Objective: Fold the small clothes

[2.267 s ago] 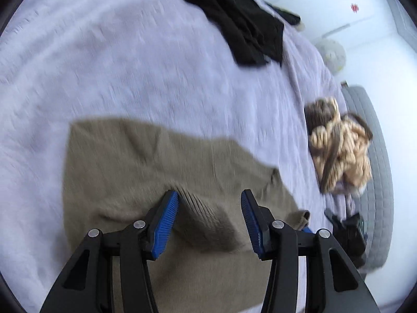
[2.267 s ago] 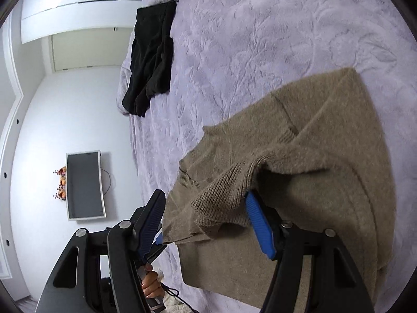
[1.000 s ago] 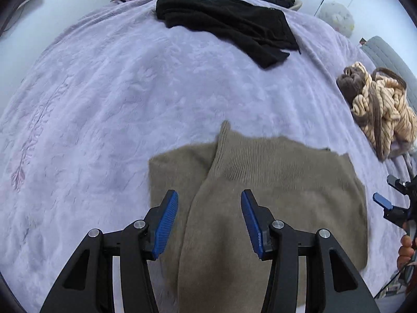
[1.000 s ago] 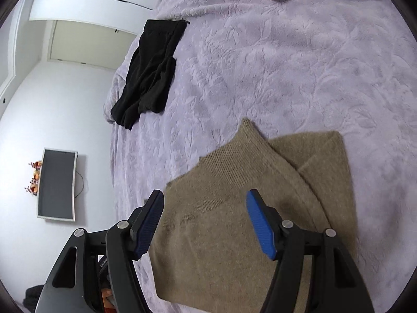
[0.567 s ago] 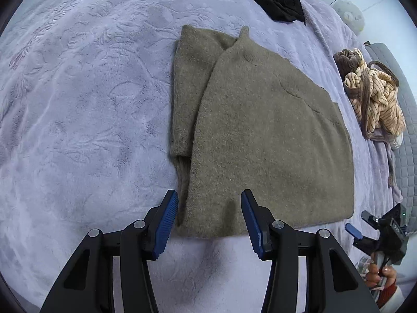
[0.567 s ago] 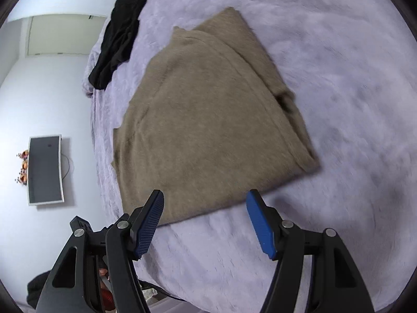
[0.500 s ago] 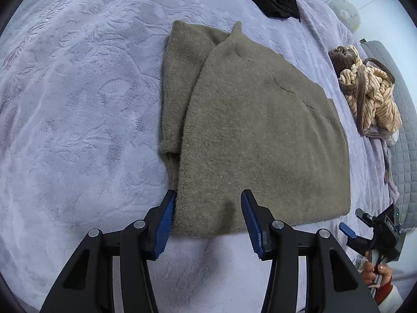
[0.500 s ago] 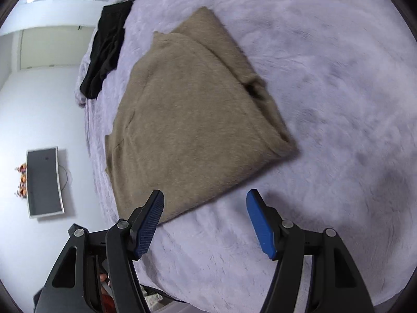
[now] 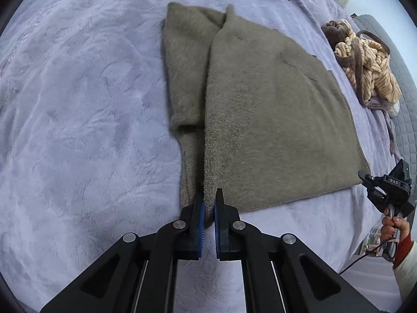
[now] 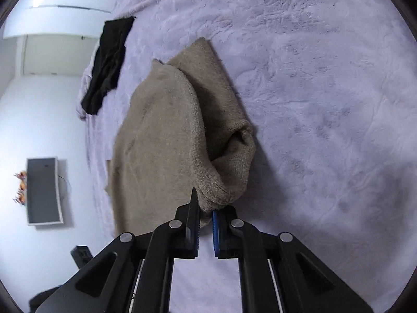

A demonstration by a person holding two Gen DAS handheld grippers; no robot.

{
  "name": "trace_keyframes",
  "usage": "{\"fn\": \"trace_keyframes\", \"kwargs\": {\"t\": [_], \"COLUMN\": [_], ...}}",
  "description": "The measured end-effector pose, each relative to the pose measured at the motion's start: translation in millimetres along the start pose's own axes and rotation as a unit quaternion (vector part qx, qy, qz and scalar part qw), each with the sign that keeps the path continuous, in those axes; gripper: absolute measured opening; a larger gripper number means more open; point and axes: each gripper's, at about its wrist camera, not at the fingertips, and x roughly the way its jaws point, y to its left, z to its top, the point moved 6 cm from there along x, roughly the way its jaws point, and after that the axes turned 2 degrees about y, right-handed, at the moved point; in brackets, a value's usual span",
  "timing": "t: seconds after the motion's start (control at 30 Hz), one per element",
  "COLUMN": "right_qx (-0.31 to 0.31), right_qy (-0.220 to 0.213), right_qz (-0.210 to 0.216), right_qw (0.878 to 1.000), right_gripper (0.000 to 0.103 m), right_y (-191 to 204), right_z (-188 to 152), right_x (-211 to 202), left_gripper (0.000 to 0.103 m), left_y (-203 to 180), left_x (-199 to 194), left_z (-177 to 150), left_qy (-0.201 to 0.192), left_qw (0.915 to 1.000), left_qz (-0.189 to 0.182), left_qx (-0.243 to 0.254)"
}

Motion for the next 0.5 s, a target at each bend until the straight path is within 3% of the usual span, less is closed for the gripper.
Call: {"fn": "trace_keyframes", "kwargs": {"t": [0.1,0.23,0.3,0.33,0.37,0.43,0.5], "right_qx": [0.005,0.021,0.025,0.026,0.027,0.026,0.008], "right_qy": [0.037,0.032,0.032,0.034,0.035,0.037,0.031], "right_qz": [-0.050,-0.045,-0.049,-0.051,-0.054,-0.074,-0.099], "right_qw": [0.998,0.998,0.998,0.998,0.998,0.996,0.995], "right_gripper": [0.008,0.009,0.010,0.011,0.019,0.031,0.034], "right_y": [-23.9,-27.8,-29.1,-30.2,-28.9,-27.8,-24.8], "right_z": [-2.9,-4.5,-5.4,-6.4,-5.6,-5.9,-7.3], "right_x": [24.8,26.9,22.5,20.3,17.8,13.2,4.8], "left_gripper": [0.007,0.007,0.025,0.053,0.066,0.066,0.066], "left_y": [6.4,5.3,8.7,12.8,16.5,20.2,26.2], "left_x": [3.0,-10.9,-14.2,-17.2,-22.0,-27.8,-26.7], "left_z": [-4.1,-3.9,-4.1,-4.4,-5.1,-8.3,-14.7], "left_qy": [-0.010,-0.026,-0.026,-0.029,-0.039,-0.048,-0.041], "left_qw": [0.9998,0.9992,0.9984,0.9967,0.9945,0.9935,0.9932], "left_qz": [0.001,0.014,0.033,0.063,0.085,0.089,0.089], "left_qx": [-0.020,-0.027,-0.037,-0.043,-0.047,-0.052,-0.063]}}
